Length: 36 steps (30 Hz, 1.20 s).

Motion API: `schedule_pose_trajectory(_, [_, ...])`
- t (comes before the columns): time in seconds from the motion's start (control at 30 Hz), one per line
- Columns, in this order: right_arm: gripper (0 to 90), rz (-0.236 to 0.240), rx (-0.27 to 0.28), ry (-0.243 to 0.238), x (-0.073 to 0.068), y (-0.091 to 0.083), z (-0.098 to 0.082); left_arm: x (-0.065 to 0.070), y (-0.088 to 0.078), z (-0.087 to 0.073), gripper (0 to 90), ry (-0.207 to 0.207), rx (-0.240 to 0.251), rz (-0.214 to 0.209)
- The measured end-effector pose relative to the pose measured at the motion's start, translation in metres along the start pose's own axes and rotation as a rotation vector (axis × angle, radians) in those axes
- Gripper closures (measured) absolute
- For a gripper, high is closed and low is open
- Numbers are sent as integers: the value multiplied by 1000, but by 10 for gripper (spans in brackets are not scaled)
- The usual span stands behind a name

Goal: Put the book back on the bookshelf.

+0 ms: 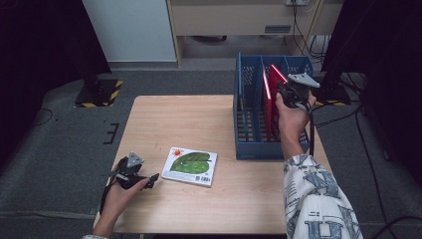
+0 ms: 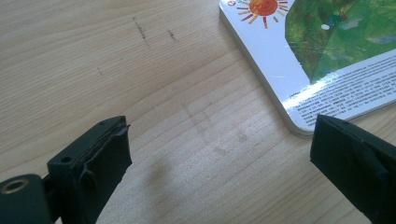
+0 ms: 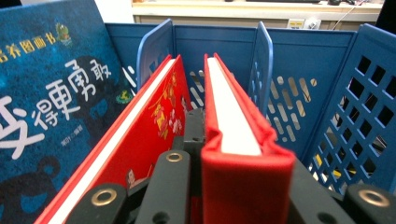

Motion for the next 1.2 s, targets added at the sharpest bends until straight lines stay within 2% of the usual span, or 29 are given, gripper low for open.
schedule_pose_trajectory(0.37, [774,11,-19,-9,0,-8,-9,1,0,0,43,8,-6,-1])
schedule_pose_trajectory(0.7, [760,29,-47,-15,3,-14,-9,3,1,1,46,13,-5,-3])
schedule_pose_trajectory(0.87, [765,24,-63,-19,3,-15,-10,4,1,1,46,12,-4,-3])
schedule_pose_trajectory(1.0, [784,0,-74,-27,6,-15,-10,3,1,1,46,13,-4,-3])
schedule_pose_trajectory(1.2, [791,-10,-73,-31,8,-15,-9,3,1,1,46,12,-4,-3])
Point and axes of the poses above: each handheld gripper's, and its own axes: y roughly forward along the jaws, z roughly out of its top, x roughly to its right, the point moved 8 cm from there along y, roughly forward along the jaws, and after that the axes turned 8 degrees about -z, right-handed, at the moved point
